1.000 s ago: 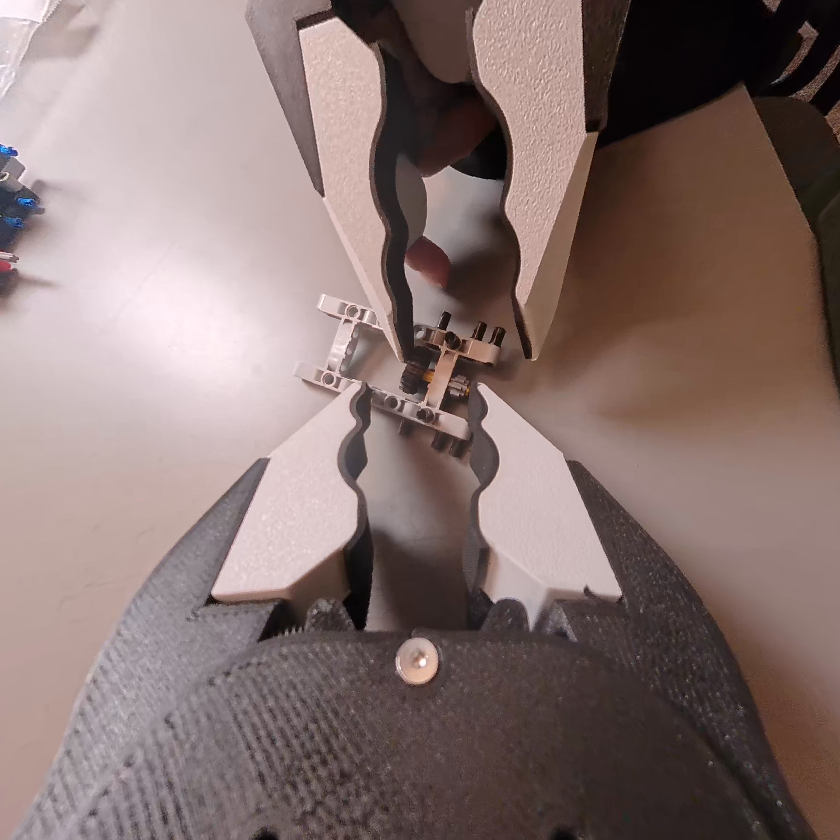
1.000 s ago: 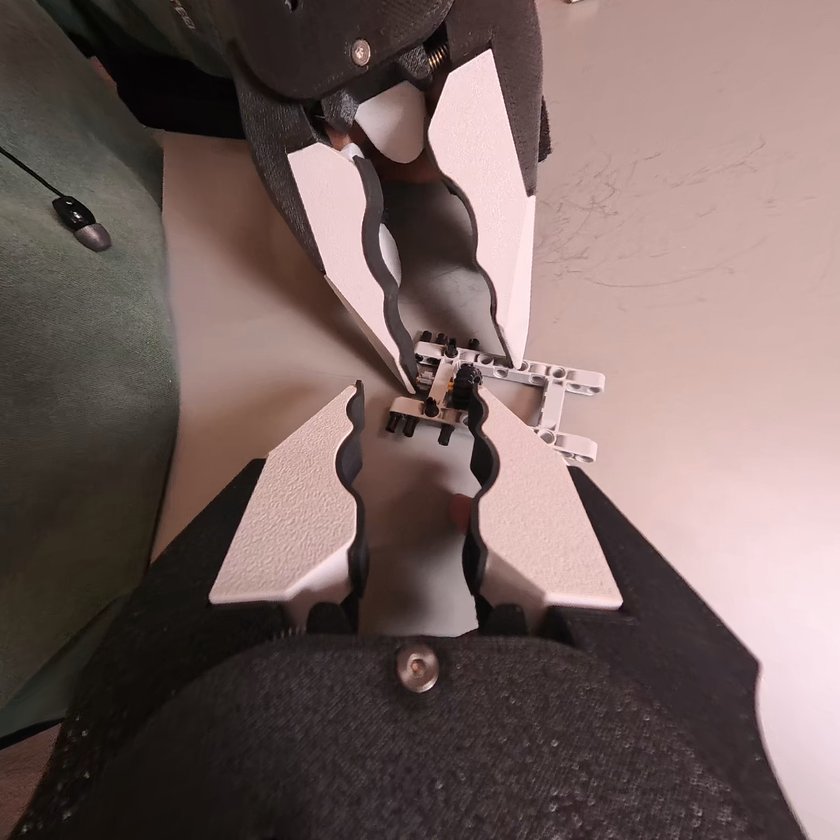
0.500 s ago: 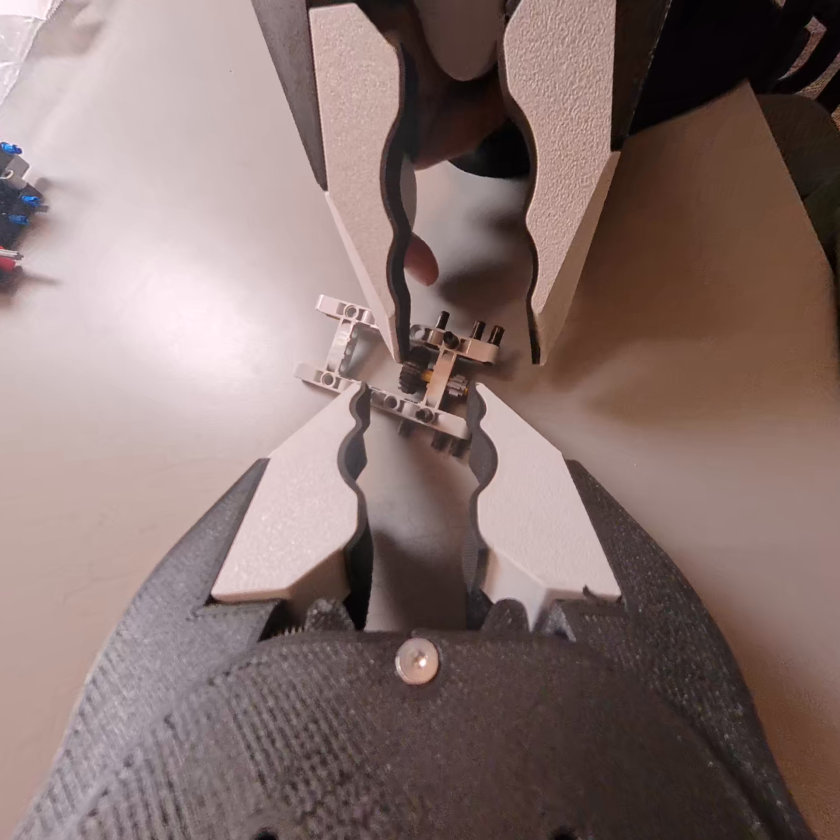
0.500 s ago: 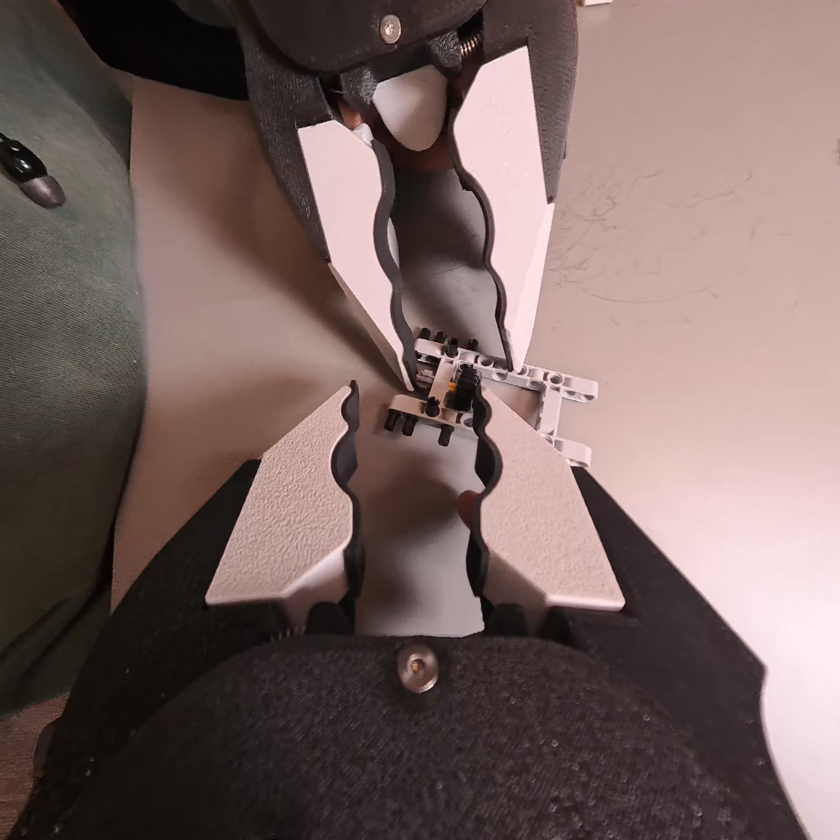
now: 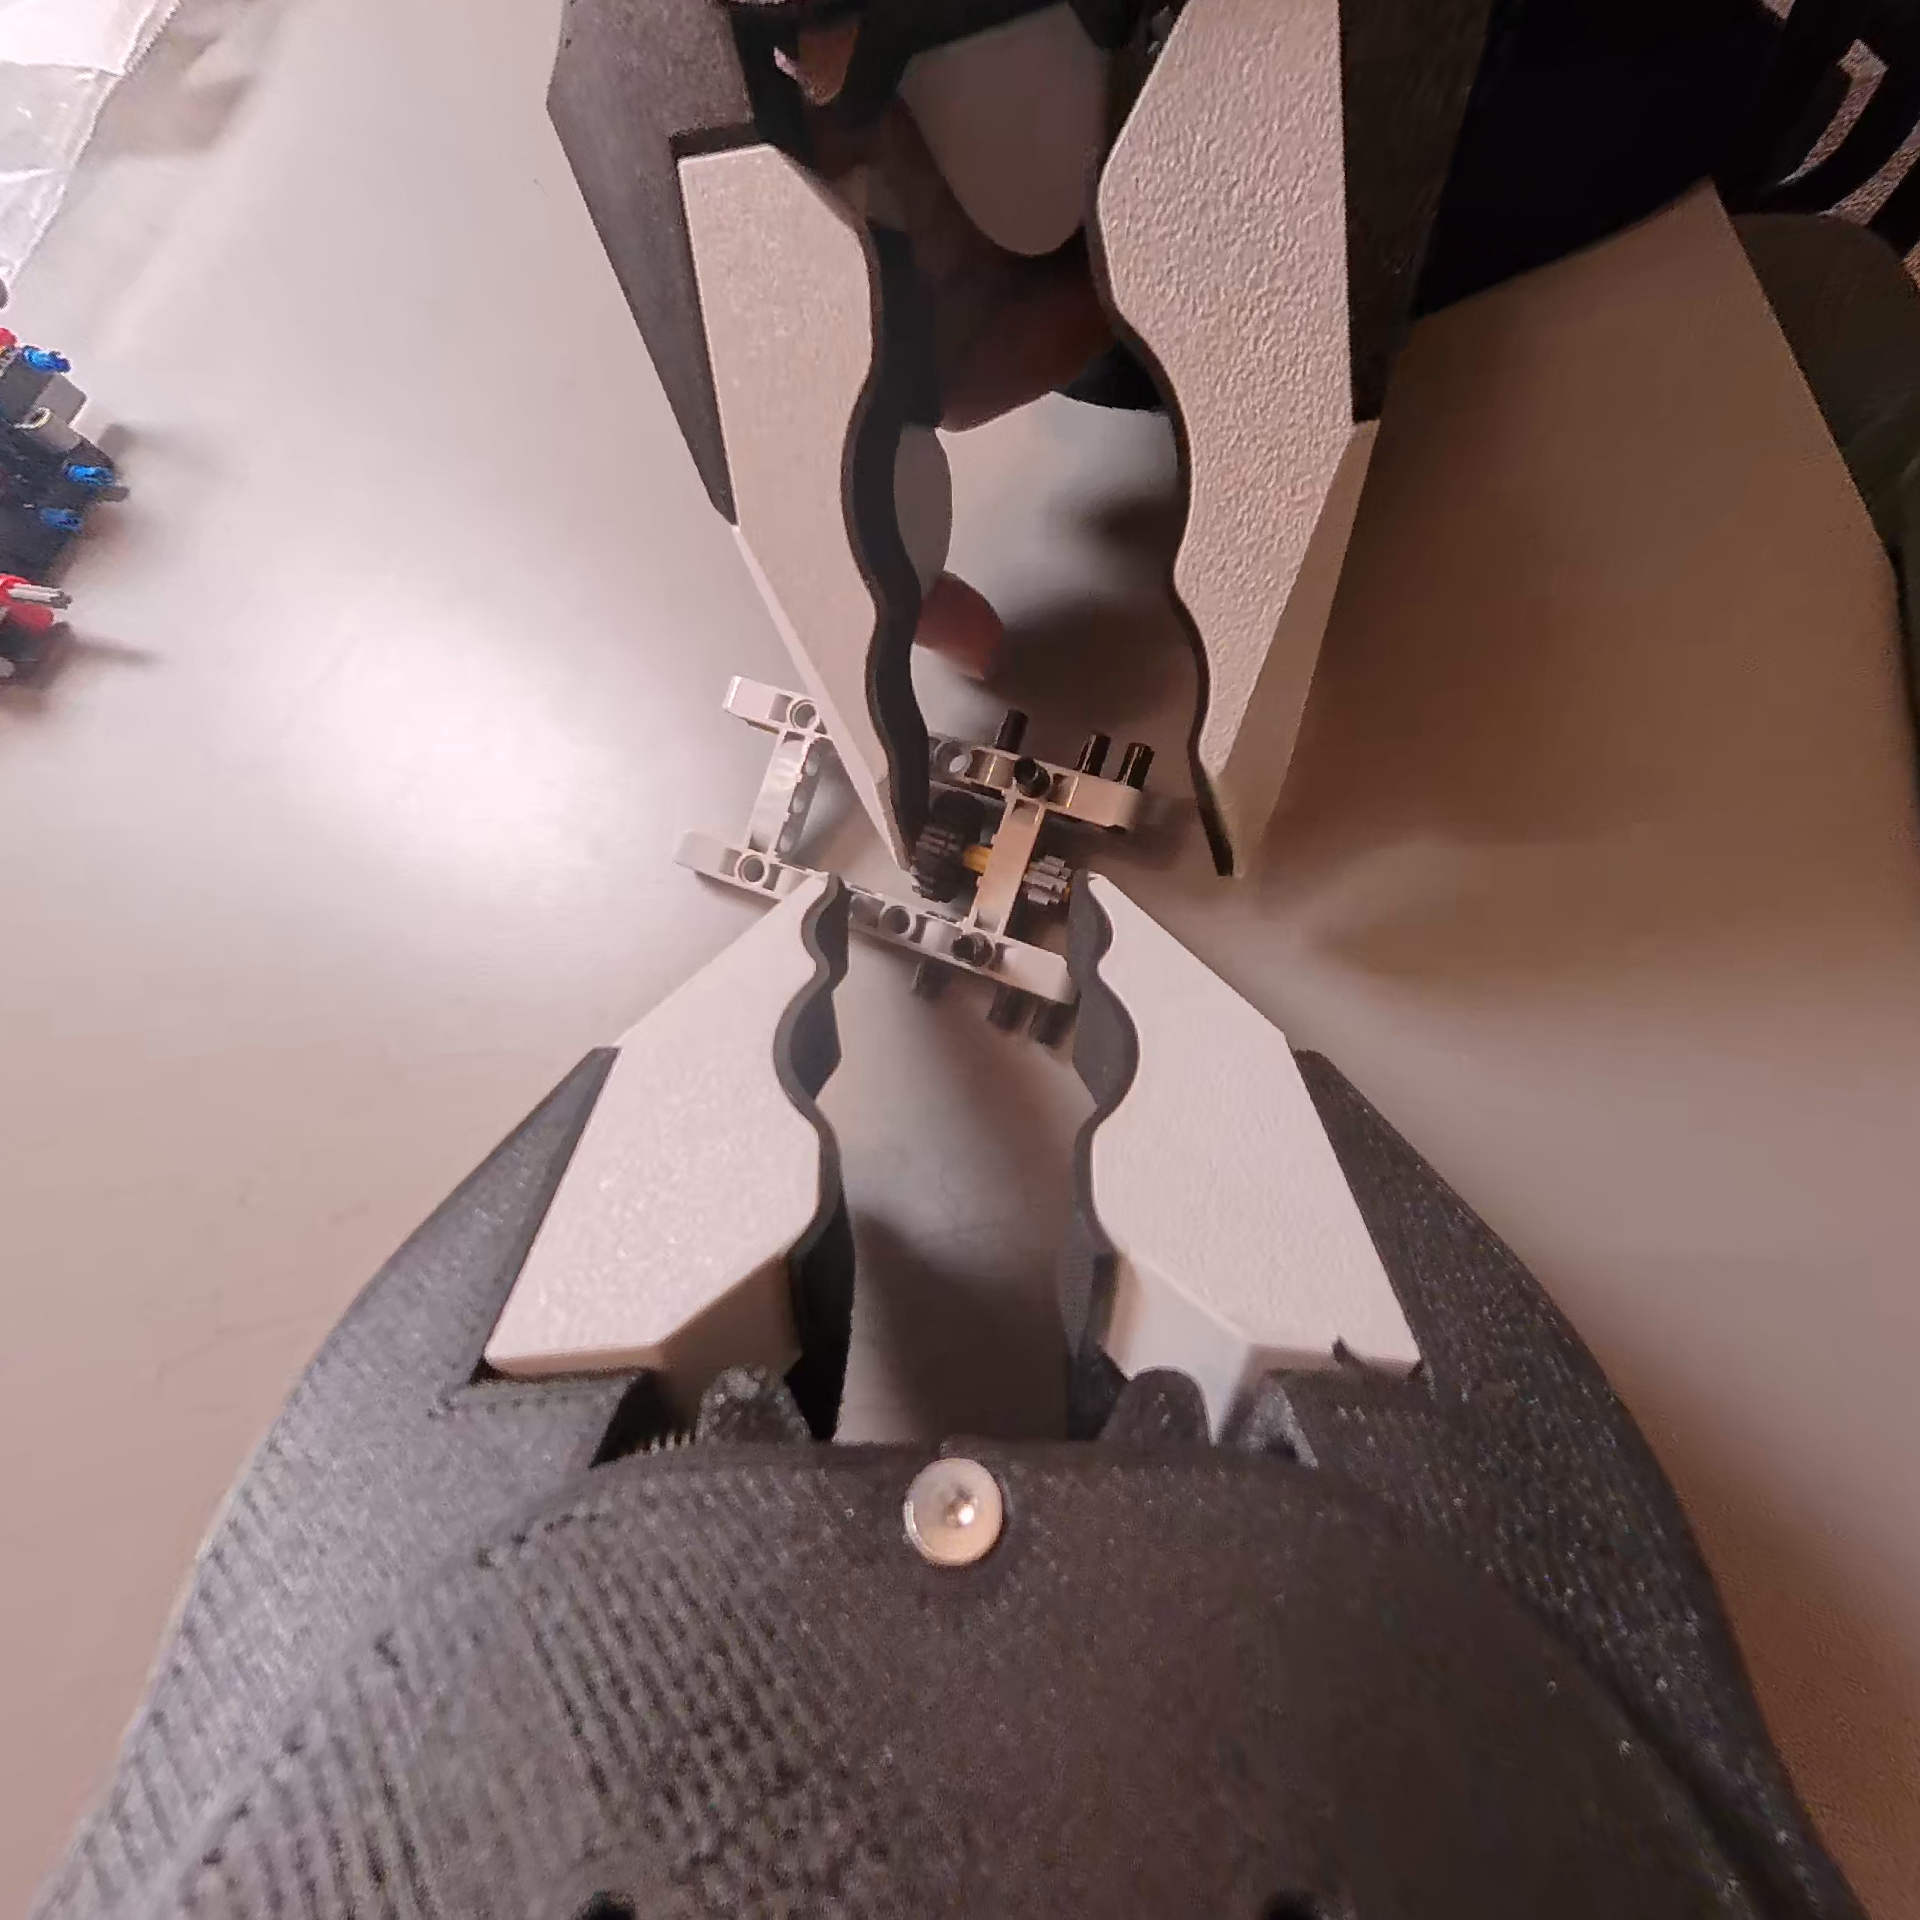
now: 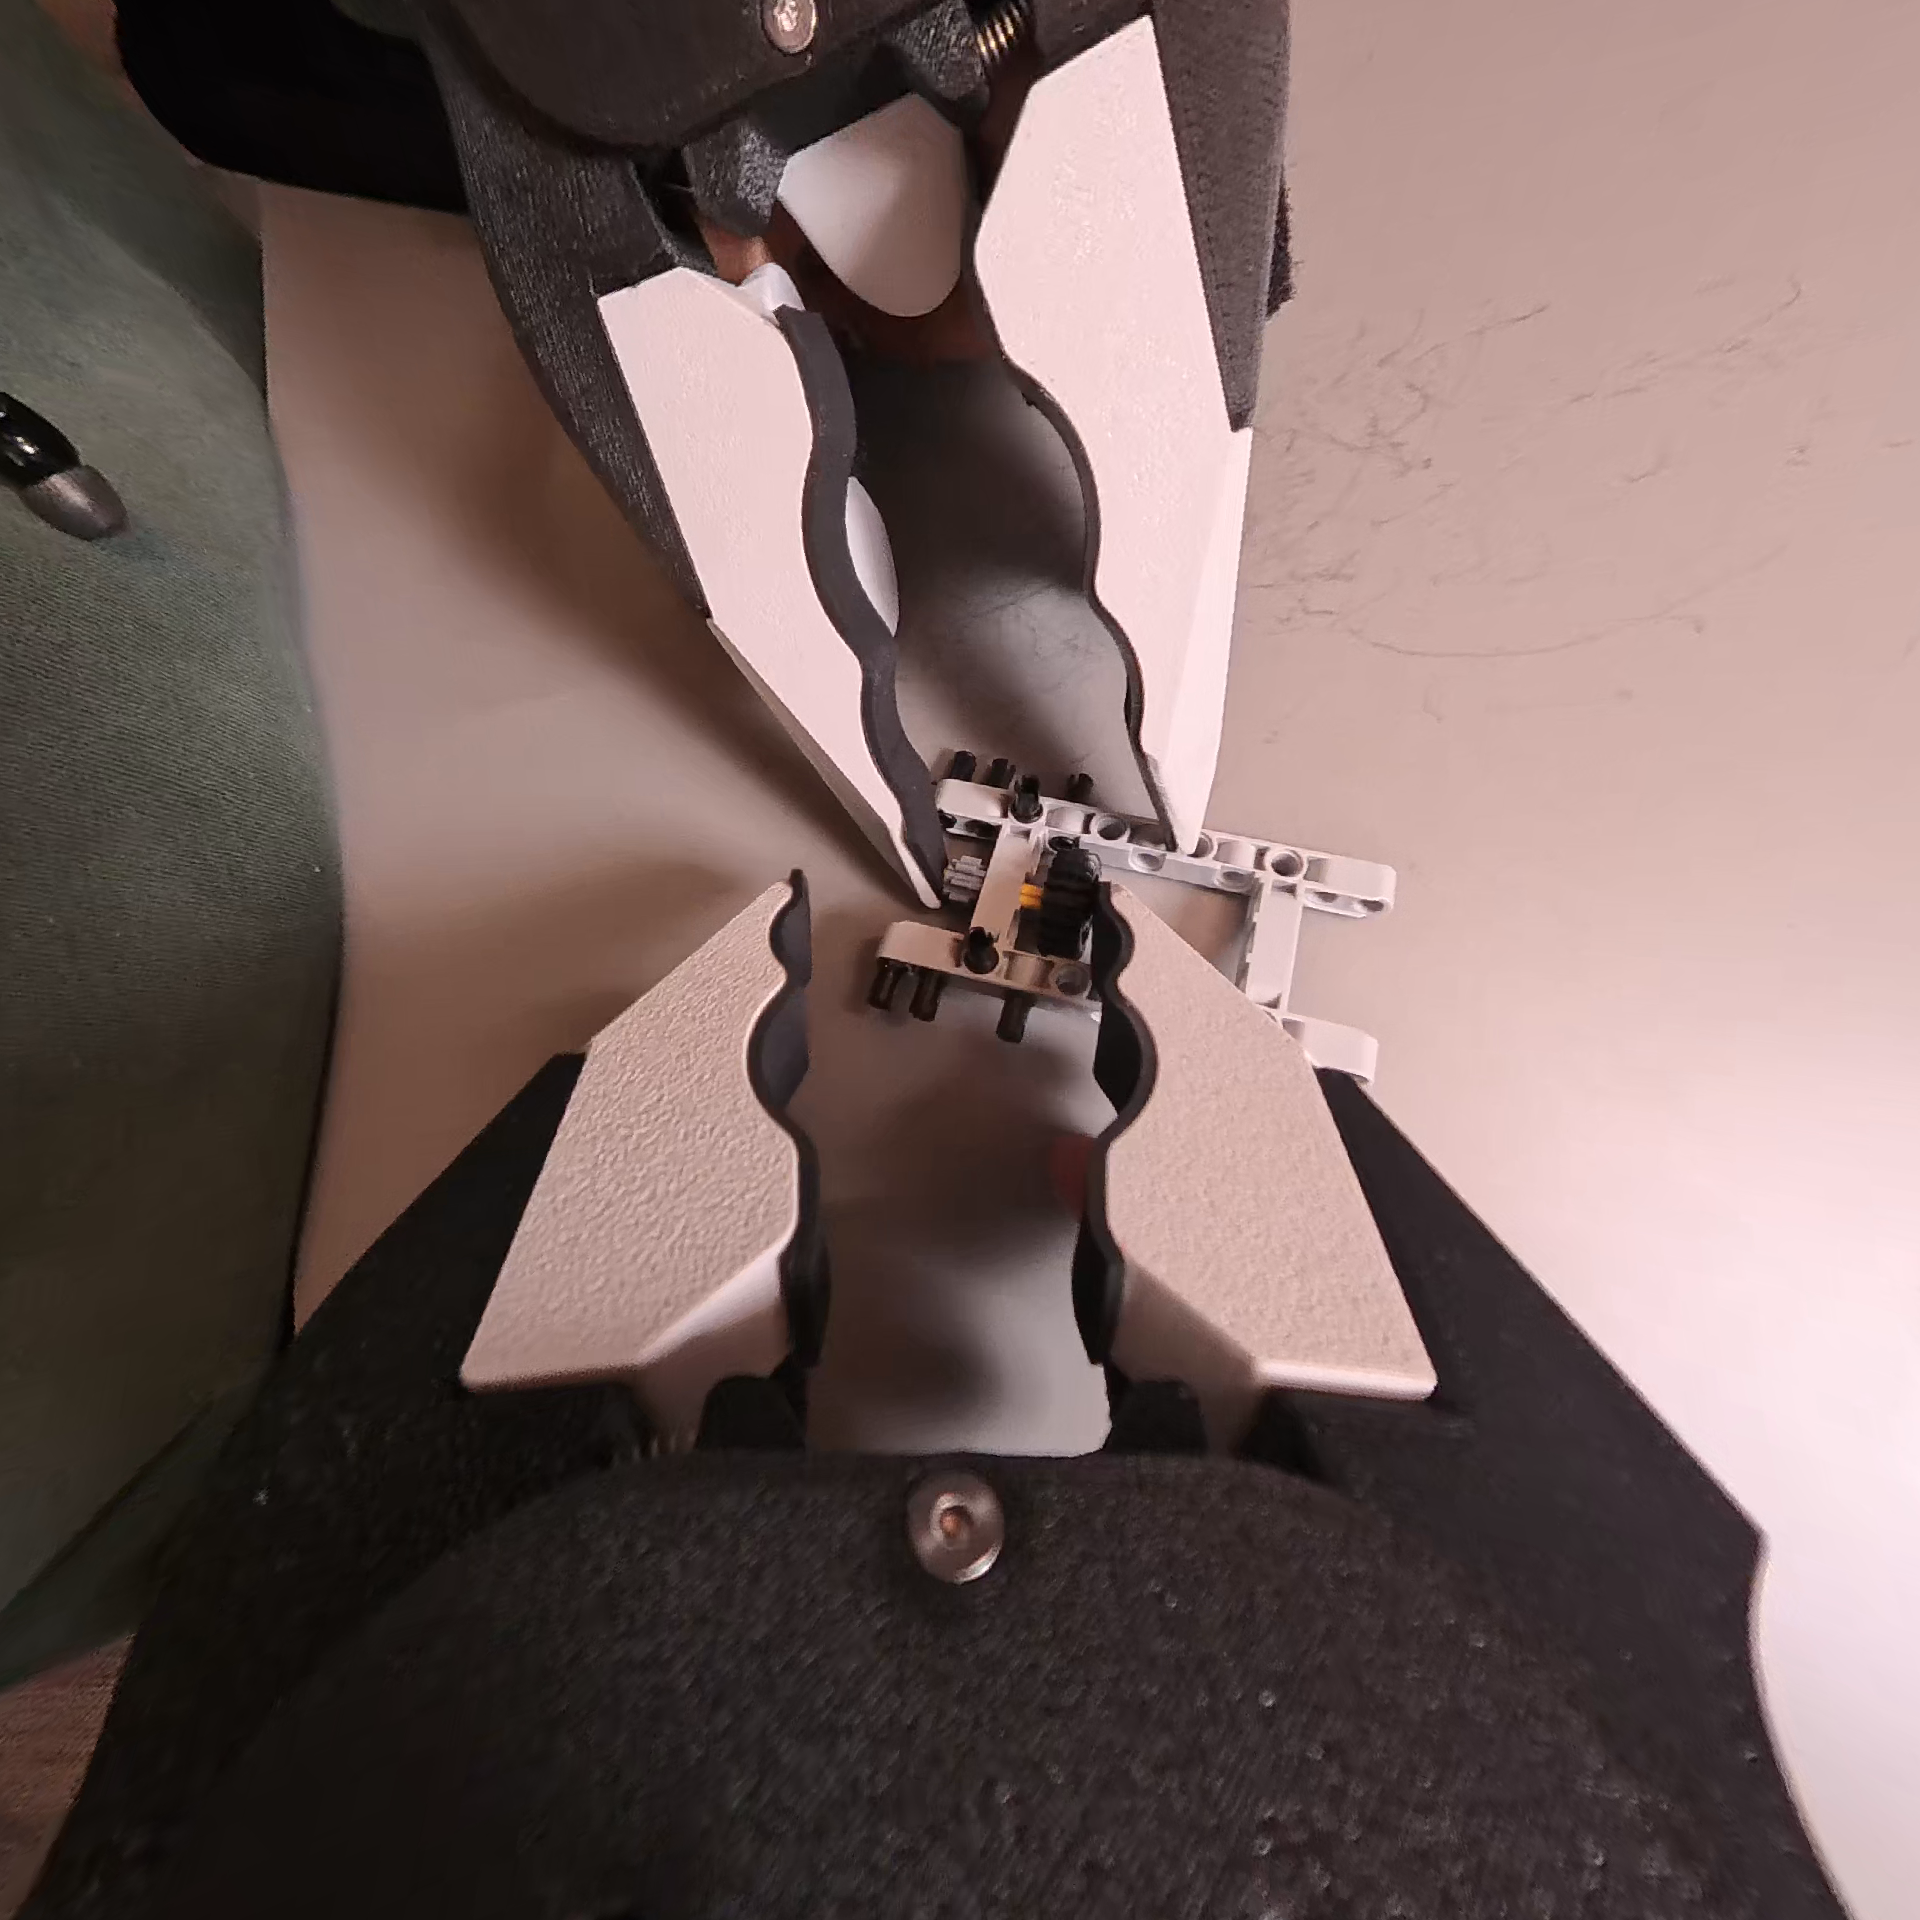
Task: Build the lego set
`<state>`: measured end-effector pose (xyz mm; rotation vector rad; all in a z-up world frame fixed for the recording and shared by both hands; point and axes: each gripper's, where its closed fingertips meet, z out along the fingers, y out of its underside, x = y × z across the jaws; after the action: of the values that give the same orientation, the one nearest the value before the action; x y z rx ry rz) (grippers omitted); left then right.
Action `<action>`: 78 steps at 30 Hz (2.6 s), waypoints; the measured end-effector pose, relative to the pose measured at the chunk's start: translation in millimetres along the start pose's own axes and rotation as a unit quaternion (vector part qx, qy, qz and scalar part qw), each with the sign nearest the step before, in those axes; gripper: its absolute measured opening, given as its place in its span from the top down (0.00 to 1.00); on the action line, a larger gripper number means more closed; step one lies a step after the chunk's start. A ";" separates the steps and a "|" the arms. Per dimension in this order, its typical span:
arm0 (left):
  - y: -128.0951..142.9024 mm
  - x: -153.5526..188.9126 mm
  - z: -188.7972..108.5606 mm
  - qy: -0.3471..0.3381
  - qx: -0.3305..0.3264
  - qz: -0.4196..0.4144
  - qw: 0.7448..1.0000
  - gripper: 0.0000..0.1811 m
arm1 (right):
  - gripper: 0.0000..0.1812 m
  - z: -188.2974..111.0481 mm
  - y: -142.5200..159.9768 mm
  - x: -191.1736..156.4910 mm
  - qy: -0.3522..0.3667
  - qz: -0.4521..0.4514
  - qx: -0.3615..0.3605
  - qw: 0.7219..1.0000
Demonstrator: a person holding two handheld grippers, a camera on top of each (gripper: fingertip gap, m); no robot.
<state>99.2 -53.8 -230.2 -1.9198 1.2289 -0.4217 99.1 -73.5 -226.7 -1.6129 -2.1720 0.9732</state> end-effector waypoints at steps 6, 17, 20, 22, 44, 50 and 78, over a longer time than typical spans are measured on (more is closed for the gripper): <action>-0.1 -0.1 0.1 -0.002 0.001 0.003 1.000 0.77 | 0.70 -0.4 -0.5 -0.4 -0.009 0.008 -0.002 1.000; 0.4 -1.3 -0.4 -0.001 0.001 -0.001 1.000 0.77 | 0.70 3.6 0.8 0.9 0.007 -0.007 -0.022 1.000; 0.4 -1.0 -0.6 -0.001 0.003 0.001 1.000 0.77 | 0.68 4.5 0.7 -0.5 0.010 -0.014 -0.022 1.000; 0.5 -1.0 -0.7 -0.003 0.002 0.004 1.000 0.77 | 0.68 4.5 0.1 -1.1 0.008 -0.008 -0.020 1.000; -0.8 5.5 -2.8 0.006 0.007 0.033 0.999 0.86 | 0.72 4.8 -1.9 4.7 0.003 0.030 -0.011 0.999; -0.7 6.1 -2.4 0.001 0.011 0.042 0.999 0.86 | 0.74 4.6 -1.0 5.3 -0.002 0.018 -0.017 1.000; 1.6 10.8 -1.9 0.029 0.007 0.017 0.999 0.73 | 0.73 3.0 2.9 -5.3 -0.030 -0.050 -0.020 0.998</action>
<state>102.0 -64.3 -231.6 -1.8833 1.2925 -0.4702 101.4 -79.0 -229.9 -1.4935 -2.3023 0.9662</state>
